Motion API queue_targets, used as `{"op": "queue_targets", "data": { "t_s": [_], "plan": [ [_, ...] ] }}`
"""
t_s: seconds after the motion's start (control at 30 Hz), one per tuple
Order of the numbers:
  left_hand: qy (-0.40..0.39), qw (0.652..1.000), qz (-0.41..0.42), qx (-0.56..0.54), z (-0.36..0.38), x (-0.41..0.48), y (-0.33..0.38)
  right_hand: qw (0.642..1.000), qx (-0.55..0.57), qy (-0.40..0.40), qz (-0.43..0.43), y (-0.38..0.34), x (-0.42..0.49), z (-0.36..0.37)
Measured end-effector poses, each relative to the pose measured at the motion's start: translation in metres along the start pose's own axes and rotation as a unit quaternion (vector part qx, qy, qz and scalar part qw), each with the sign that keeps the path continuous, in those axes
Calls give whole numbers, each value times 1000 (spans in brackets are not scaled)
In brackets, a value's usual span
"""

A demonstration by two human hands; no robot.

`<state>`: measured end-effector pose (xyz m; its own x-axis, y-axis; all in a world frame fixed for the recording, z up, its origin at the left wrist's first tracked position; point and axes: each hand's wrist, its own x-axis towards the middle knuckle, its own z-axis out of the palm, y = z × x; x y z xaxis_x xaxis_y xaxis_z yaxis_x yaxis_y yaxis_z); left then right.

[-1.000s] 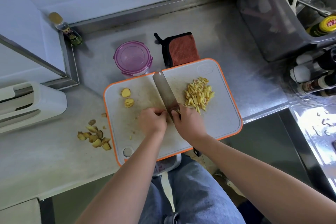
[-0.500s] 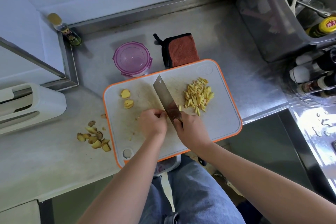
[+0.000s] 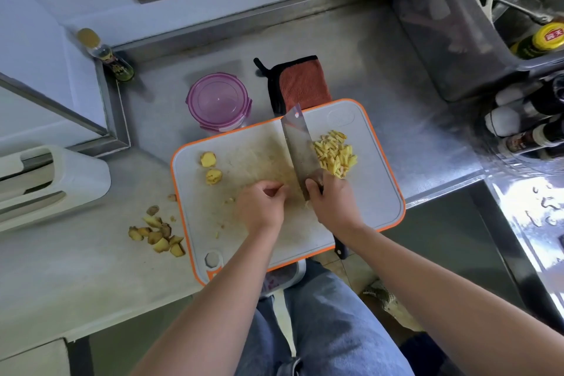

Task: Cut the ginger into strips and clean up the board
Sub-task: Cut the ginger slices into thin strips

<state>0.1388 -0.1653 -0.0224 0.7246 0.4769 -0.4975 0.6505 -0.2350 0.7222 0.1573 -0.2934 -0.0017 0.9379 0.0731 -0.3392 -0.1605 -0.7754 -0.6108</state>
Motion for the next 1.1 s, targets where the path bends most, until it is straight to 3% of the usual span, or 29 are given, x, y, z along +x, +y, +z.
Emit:
{"op": "queue_targets", "data": {
  "t_s": [0.13, 0.33, 0.6, 0.77, 1.1],
  "plan": [
    [45, 997, 47, 31, -5, 4, -7, 999, 13, -35, -14, -1, -3, -10],
    [98, 993, 35, 56, -15, 5, -3, 994, -32, -100, -40, -10, -13, 8],
    [153, 982, 41, 106, -38, 13, -3, 999, 32, -5, 39, 12, 8, -28],
    [217, 969, 34, 117, -63, 32, -2, 996, 4, -89, -12, -12, 1, -9],
    [140, 964, 41, 222, -88, 77, 5, 998, 9, -34, 44, -24, 10, 12]
  ]
}}
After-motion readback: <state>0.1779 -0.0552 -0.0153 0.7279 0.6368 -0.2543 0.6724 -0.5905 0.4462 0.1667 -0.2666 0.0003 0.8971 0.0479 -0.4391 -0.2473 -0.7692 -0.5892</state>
